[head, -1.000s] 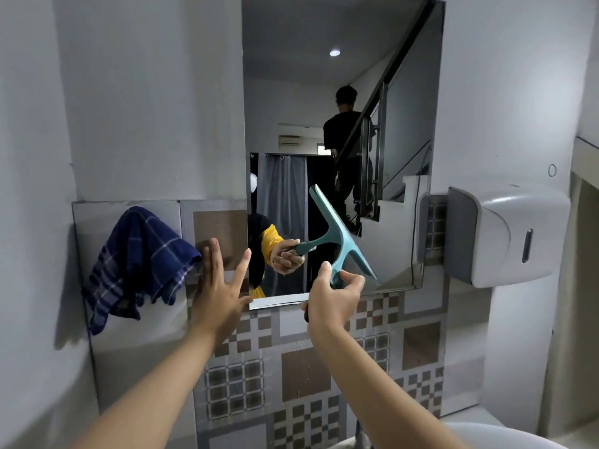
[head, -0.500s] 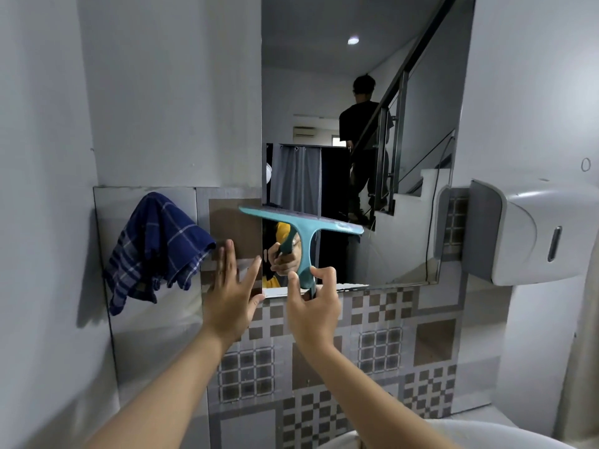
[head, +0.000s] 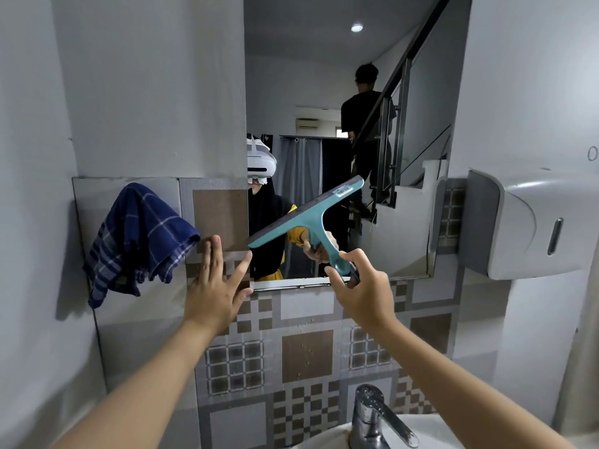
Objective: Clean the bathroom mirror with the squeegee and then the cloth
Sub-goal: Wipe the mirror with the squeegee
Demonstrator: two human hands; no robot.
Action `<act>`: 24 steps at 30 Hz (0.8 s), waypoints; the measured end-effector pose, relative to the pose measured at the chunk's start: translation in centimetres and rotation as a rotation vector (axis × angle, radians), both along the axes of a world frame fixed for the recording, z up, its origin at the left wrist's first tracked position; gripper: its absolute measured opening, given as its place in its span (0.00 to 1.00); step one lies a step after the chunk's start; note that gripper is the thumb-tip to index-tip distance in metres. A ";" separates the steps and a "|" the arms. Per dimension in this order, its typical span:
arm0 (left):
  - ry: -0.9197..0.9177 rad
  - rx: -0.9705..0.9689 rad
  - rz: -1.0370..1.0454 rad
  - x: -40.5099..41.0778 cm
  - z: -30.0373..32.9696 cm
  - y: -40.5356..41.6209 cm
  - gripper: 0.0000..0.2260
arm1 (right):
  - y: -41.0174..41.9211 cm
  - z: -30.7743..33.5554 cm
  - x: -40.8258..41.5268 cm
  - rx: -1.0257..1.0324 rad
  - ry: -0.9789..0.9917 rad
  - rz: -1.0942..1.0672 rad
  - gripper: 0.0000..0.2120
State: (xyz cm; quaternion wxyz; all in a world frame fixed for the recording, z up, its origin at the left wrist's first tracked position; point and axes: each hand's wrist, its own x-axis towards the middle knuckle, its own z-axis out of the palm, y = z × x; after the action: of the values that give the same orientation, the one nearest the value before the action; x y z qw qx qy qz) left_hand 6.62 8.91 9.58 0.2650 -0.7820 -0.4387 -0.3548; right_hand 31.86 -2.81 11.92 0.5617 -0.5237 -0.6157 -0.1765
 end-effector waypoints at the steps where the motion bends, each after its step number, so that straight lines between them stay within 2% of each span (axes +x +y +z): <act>1: 0.005 -0.002 0.009 0.0 0.0 0.0 0.28 | -0.1 0.1 0.7 -0.005 -0.023 -0.004 0.15; 8: 0.028 -0.022 0.047 0.2 0.2 -0.4 0.29 | -0.8 -0.5 6.5 -0.033 -0.121 -0.056 0.16; 17: 0.025 -0.023 0.070 0.5 0.2 -0.4 0.30 | -3.4 -2.8 13.9 -0.076 -0.098 -0.096 0.16; 24: 0.023 -0.002 0.079 0.5 0.1 -0.5 0.30 | -4.0 -3.7 15.0 -0.077 -0.050 -0.069 0.14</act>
State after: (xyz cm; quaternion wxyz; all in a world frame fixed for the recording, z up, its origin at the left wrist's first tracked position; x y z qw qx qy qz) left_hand 7.17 8.40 9.70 0.2830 -0.7684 -0.4664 -0.3345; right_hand 46.91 -6.77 8.24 0.5193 -0.5613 -0.6174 -0.1847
